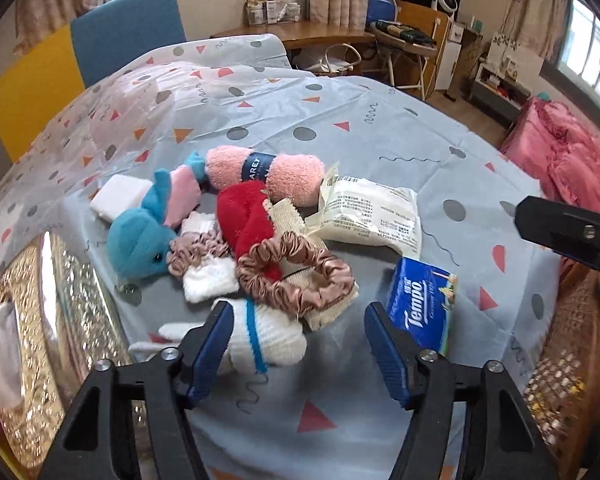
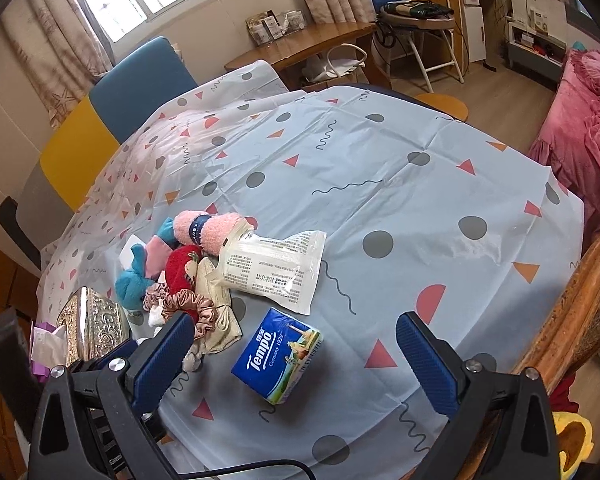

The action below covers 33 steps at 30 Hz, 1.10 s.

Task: Organize soft objects
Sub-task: 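Grasp the brown scrunchie with the left gripper while the right gripper grasps the blue Tempo pack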

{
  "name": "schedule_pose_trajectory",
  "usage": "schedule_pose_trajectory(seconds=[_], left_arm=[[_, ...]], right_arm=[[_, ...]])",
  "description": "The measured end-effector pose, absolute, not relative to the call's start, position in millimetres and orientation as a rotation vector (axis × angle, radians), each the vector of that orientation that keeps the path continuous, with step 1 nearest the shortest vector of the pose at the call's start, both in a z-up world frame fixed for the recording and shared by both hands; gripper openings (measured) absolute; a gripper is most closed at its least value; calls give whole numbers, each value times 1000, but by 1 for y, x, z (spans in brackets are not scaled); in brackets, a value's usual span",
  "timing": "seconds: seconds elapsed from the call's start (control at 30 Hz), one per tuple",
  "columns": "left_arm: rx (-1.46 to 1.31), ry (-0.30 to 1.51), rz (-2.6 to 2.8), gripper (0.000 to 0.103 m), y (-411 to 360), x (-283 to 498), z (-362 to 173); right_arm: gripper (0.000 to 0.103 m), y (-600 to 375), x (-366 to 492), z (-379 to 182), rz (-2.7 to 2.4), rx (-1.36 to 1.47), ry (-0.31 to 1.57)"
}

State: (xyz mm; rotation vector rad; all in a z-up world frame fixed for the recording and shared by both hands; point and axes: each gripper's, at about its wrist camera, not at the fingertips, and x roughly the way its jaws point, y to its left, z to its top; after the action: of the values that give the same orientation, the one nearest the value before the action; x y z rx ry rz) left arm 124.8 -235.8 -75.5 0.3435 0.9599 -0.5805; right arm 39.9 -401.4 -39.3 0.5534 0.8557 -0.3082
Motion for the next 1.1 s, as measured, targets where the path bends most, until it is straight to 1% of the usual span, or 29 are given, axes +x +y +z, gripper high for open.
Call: schedule_pose_trajectory(seconds=[0.07,0.13,0.17,0.23,0.3,0.37,0.5,0.57,0.7,0.77,0.83,0.87,0.9,0.93,0.97,1.0,1.1], left_arm=[[369,959,-574,70,-245,131,-84],[363,992,-576,40,-249,140,-94],[339,1029,-587,13,-247,146,-100],[258,1035,-603,12,-237,150,-97],[206,1025,-643,5,-226,148,-90],[174,994,-662,4,-215,143,-80],[142,937,-712,1,-202,127,-60],[139,915,-722,1,-199,121,-54],[141,920,-721,1,-193,121,-55],[140,940,-715,1,-190,124,-60],[133,972,-715,5,-188,127,-66],[145,969,-708,13,-188,127,-66],[157,962,-708,28,-190,127,-66],[163,952,-703,36,-192,127,-65],[167,940,-700,48,-194,127,-64],[179,925,-712,51,-197,126,-63],[270,900,-726,51,-214,123,-66]], right_arm=[[103,-404,41,-41,-309,562,858],[103,-406,42,-43,-315,575,859],[103,-407,43,-43,-322,573,859],[103,-407,44,-44,-323,571,862],[103,-407,46,-44,-315,568,867],[103,-406,49,-46,-313,563,881],[98,-400,61,-53,-284,563,933],[92,-394,67,-60,-266,565,977],[92,-383,78,-73,-274,560,1076],[92,-381,80,-76,-283,572,1081],[92,-381,83,-78,-301,573,1090],[92,-381,84,-80,-306,589,1086],[92,-382,84,-81,-304,600,1080],[92,-382,84,-82,-305,607,1073],[92,-383,83,-83,-306,612,1070],[92,-383,83,-85,-305,625,1069],[92,-391,80,-84,-284,686,1035]])
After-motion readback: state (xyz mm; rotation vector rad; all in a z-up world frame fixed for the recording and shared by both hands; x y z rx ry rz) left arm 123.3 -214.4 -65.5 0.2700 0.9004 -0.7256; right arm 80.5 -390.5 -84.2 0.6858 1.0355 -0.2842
